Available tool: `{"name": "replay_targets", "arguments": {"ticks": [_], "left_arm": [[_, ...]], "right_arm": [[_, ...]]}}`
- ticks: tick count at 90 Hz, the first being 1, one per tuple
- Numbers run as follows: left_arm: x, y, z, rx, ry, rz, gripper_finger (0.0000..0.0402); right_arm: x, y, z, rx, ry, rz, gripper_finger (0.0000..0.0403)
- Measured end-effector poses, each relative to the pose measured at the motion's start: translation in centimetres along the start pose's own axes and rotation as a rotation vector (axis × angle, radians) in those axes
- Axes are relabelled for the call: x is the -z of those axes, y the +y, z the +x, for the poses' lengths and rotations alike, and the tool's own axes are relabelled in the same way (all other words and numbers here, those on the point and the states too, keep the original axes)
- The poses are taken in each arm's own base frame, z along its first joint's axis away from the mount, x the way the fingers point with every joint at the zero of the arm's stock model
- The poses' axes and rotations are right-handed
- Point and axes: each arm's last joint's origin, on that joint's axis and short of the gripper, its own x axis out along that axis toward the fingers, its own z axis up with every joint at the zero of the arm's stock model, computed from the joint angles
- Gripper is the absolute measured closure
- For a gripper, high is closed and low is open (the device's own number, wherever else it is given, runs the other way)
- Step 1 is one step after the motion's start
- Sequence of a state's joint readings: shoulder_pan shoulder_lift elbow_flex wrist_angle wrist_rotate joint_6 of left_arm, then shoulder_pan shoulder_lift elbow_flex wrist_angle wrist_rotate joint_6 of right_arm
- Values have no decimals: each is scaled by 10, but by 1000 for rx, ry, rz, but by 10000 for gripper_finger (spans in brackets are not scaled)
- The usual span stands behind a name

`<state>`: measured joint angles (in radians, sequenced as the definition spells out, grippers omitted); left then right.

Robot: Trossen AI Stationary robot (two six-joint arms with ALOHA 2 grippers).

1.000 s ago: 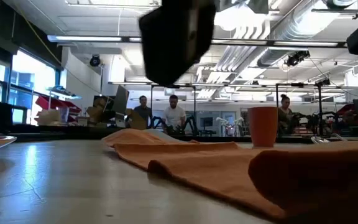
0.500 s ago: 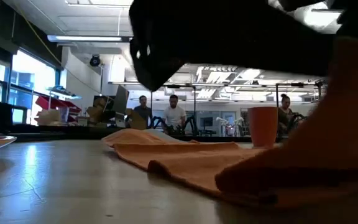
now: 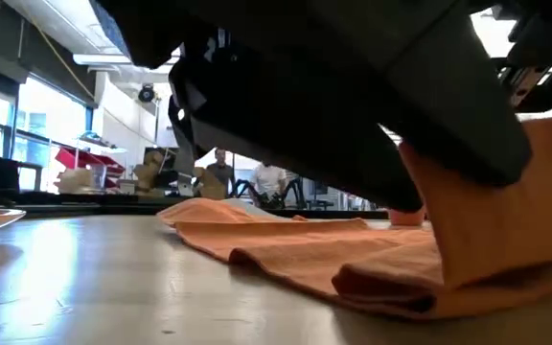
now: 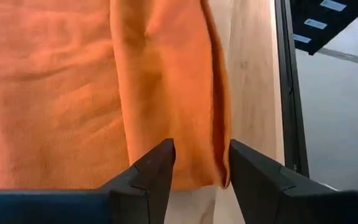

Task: Set table place
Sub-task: Fold the orange table napkin

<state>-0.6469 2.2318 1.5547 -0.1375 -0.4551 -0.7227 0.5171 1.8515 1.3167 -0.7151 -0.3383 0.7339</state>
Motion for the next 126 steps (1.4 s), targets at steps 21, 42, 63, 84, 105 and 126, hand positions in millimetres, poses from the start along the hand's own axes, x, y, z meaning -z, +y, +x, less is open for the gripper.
{"name": "replay_targets", "arguments": {"ticks": [21, 42, 63, 84, 105, 126], "left_arm": [[-2, 9, 6, -30, 9, -12, 273], [-2, 13, 7, -49, 29, -31, 366], [-2, 16, 9, -59, 35, -117, 400], [-5, 19, 10, -65, 36, -143, 401], [-10, 26, 14, -74, 41, -173, 401], [-14, 31, 17, -70, 45, -176, 401]], "right_arm": [[-5, -5, -2, -6, -15, 36, 403], [-5, -5, -2, 17, -34, 43, 403], [6, 0, 3, 89, -13, -55, 373], [36, 10, 25, 164, -16, -183, 233], [80, 33, 48, 246, -68, -346, 154], [112, 29, 73, 363, -175, -369, 202]]}}
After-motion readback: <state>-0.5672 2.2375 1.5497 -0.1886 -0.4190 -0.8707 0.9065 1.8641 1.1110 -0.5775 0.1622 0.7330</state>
